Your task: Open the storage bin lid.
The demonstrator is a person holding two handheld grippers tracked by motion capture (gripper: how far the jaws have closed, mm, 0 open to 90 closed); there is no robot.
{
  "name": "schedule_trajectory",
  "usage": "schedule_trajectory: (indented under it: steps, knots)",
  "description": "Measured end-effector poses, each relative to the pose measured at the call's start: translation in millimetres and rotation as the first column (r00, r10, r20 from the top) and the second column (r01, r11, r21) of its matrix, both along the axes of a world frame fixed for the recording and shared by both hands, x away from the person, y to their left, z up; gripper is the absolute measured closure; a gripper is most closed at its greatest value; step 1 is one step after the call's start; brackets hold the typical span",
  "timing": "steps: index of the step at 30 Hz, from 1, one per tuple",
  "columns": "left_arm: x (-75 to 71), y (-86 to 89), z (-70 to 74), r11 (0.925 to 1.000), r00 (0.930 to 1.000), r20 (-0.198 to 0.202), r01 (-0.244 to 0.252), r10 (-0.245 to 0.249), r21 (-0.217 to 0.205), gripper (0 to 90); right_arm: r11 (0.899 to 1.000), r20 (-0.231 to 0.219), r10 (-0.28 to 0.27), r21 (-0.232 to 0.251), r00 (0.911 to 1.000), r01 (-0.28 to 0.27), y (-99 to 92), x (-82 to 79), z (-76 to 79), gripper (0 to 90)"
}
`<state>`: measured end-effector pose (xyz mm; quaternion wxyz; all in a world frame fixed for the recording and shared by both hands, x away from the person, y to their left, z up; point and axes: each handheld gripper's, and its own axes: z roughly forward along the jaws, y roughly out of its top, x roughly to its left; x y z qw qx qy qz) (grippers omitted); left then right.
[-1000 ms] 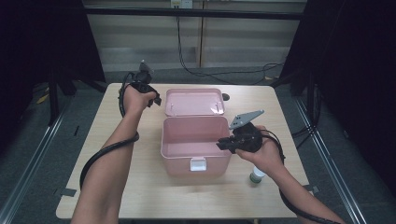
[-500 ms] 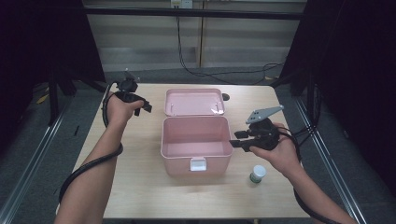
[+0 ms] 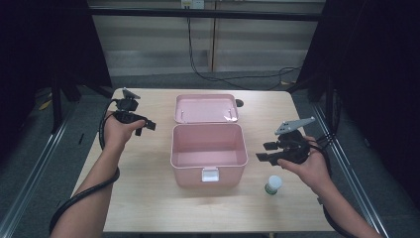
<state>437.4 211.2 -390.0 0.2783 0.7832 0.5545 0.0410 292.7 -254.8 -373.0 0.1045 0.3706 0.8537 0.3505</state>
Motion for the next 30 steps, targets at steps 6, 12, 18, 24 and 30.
schedule_trajectory:
  steps: [6,12,18,24,30]
  knots:
    - [-6.9,4.3,-9.5,0.9999,0.9999,-0.001,0.010,-0.010,-0.010,37.3,1.000,-0.023,-0.006,-0.010,0.9997,0.006,-5.7,-2.0,-9.4,46.9]
    - [-13.0,8.5,-23.4,0.9997,0.9998,-0.008,0.020,-0.020,-0.011,37.3,0.999,-0.042,-0.008,-0.032,0.9991,0.006,-9.8,-3.9,-18.1,44.2]
    - [-17.8,11.7,-35.1,0.9995,0.9996,-0.007,0.027,-0.028,-0.014,37.2,0.999,-0.068,-0.011,-0.054,0.9977,0.007,-13.7,-5.4,-26.8,41.9]
    - [-21.4,14.4,-44.3,0.9997,0.9998,0.001,0.020,-0.020,-0.016,36.3,0.998,-0.097,-0.010,-0.067,0.9952,0.004,-16.4,-6.9,-35.3,40.7]
    - [-26.2,13.9,-57.6,0.9998,0.9998,-0.001,0.021,-0.021,-0.001,35.9,0.997,-0.108,-0.001,-0.072,0.9942,-0.006,-18.2,-8.2,-42.1,39.9]
